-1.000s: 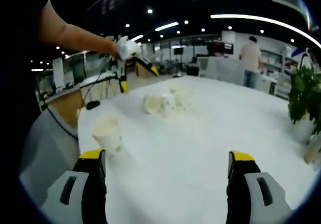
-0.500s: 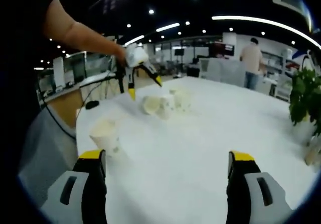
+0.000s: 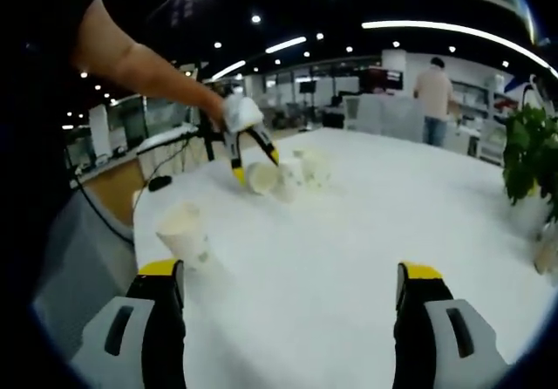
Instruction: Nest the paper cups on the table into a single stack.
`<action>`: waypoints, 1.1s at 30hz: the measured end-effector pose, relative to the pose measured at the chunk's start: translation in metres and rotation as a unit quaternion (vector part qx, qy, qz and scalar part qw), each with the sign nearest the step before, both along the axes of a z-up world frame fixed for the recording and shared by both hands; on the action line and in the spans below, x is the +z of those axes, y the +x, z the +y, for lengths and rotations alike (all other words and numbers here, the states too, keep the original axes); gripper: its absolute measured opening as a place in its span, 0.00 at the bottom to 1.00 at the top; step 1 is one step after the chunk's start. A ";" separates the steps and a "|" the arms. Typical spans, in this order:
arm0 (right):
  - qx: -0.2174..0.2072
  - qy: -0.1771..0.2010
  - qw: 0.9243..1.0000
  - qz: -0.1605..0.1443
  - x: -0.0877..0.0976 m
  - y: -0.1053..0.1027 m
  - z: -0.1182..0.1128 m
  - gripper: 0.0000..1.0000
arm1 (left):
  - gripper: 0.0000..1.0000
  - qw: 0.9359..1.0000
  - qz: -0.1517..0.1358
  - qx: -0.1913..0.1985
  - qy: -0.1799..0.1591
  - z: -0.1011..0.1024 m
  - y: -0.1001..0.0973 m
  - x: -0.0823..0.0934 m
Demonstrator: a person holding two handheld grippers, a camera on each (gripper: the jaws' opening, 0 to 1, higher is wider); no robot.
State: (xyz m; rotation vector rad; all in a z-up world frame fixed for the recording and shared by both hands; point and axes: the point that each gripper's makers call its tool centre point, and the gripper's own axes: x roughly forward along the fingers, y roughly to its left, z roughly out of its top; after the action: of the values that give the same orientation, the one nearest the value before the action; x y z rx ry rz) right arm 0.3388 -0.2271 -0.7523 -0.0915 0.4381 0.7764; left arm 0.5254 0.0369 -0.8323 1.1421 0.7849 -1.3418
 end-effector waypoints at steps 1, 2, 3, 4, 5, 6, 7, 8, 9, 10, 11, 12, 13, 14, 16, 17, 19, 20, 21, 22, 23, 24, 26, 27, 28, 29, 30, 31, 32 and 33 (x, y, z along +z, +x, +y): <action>0.000 0.000 1.000 0.000 0.000 0.000 0.001 1.00 | 0.61 1.000 -0.001 0.001 0.000 0.000 0.001 -0.001; 0.000 0.001 1.000 0.000 0.000 -0.001 0.001 1.00 | 0.60 1.000 -0.002 0.004 -0.003 0.000 0.002 -0.002; 0.001 0.002 1.000 0.000 0.000 -0.001 0.001 1.00 | 0.59 1.000 0.000 0.016 -0.008 -0.001 0.004 -0.003; 0.000 0.002 1.000 0.000 0.000 -0.001 0.001 1.00 | 0.58 1.000 -0.001 0.015 -0.007 -0.001 0.005 -0.004; -0.001 0.002 1.000 0.001 0.000 -0.001 0.001 1.00 | 0.57 1.000 -0.003 0.014 -0.006 -0.001 0.006 -0.005; -0.002 0.003 1.000 0.001 0.000 -0.001 0.001 1.00 | 0.54 1.000 -0.005 0.012 -0.003 -0.001 0.004 -0.005; -0.003 0.004 1.000 0.001 0.000 -0.001 0.001 1.00 | 0.53 1.000 -0.006 0.010 0.001 0.000 0.004 -0.006; -0.002 0.003 1.000 0.001 0.000 -0.001 0.001 1.00 | 0.52 1.000 -0.004 0.010 0.002 0.001 0.005 -0.008; -0.003 0.003 1.000 0.001 -0.001 -0.002 0.001 1.00 | 0.50 1.000 0.000 0.013 0.002 0.002 0.005 -0.009; -0.003 0.003 1.000 0.002 -0.001 -0.002 0.001 1.00 | 0.48 1.000 0.001 0.013 0.003 0.002 0.005 -0.009; -0.004 0.005 1.000 0.002 -0.001 -0.002 0.001 1.00 | 0.48 1.000 0.001 0.014 0.002 0.002 0.005 -0.010; -0.005 0.005 1.000 0.001 0.000 -0.001 0.000 1.00 | 0.47 1.000 0.001 0.016 0.001 0.002 0.004 -0.009; -0.006 0.005 1.000 0.001 0.000 -0.001 0.000 1.00 | 0.47 1.000 0.004 0.020 0.000 0.002 0.003 -0.009; -0.006 0.006 1.000 0.001 0.000 -0.001 0.000 1.00 | 0.47 1.000 0.005 0.022 -0.001 0.002 0.003 -0.008; -0.006 0.004 1.000 0.001 -0.001 -0.002 0.000 1.00 | 0.46 0.999 0.010 0.031 -0.003 0.002 0.002 -0.009; -0.006 0.004 1.000 0.002 -0.002 -0.002 0.001 1.00 | 0.46 0.999 0.008 0.031 -0.003 0.003 0.003 -0.009; -0.006 0.005 1.000 0.003 -0.002 -0.002 0.001 1.00 | 0.46 0.999 0.010 0.038 -0.004 0.003 0.003 -0.009; -0.005 0.003 1.000 0.003 -0.003 -0.002 0.001 1.00 | 0.46 0.999 0.013 0.048 -0.011 0.002 0.003 -0.008; -0.005 0.002 1.000 0.003 -0.003 -0.002 0.001 1.00 | 0.46 0.998 0.014 0.053 -0.014 0.001 0.003 -0.008; -0.005 0.002 1.000 0.003 -0.003 -0.001 0.002 1.00 | 0.46 0.998 0.016 0.061 -0.018 0.001 0.003 -0.007; -0.005 0.003 1.000 0.002 -0.002 -0.001 0.003 1.00 | 0.46 0.997 0.021 0.069 -0.020 0.001 0.003 -0.007; -0.005 0.004 1.000 0.001 -0.001 -0.001 0.003 1.00 | 0.45 0.996 0.025 0.079 -0.023 0.001 0.003 -0.007; -0.004 0.003 1.000 0.000 -0.001 -0.001 0.004 1.00 | 0.45 0.996 0.026 0.082 -0.028 0.002 0.002 -0.006; -0.004 0.003 1.000 0.000 -0.001 -0.001 0.004 1.00 | 0.45 0.996 0.027 0.083 -0.029 0.002 0.002 -0.006; -0.004 0.004 1.000 0.000 -0.001 -0.001 0.004 1.00 | 0.45 0.995 0.030 0.090 -0.032 0.002 0.002 -0.006; -0.004 0.004 1.000 0.000 -0.001 -0.001 0.004 1.00 | 0.44 0.994 0.033 0.094 -0.036 0.002 0.001 -0.006; -0.004 0.004 1.000 0.000 -0.001 -0.001 0.004 1.00 | 0.44 0.993 0.036 0.100 -0.042 0.002 -0.001 -0.005; -0.004 0.003 1.000 0.000 -0.001 -0.001 0.004 1.00 | 0.44 0.993 0.038 0.104 -0.045 0.003 -0.002 -0.004; -0.003 0.002 1.000 0.000 -0.001 -0.002 0.004 1.00 | 0.44 0.992 0.038 0.105 -0.054 0.002 -0.003 -0.003; -0.003 0.002 1.000 0.001 -0.001 -0.002 0.003 1.00 | 0.45 0.992 0.034 0.105 -0.063 0.002 -0.003 -0.002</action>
State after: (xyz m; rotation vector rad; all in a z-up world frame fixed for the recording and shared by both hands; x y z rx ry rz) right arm 0.3369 -0.2237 -0.7533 -0.0867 0.4385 0.7709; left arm 0.5228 0.0386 -0.8346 0.8929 0.8342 -1.2410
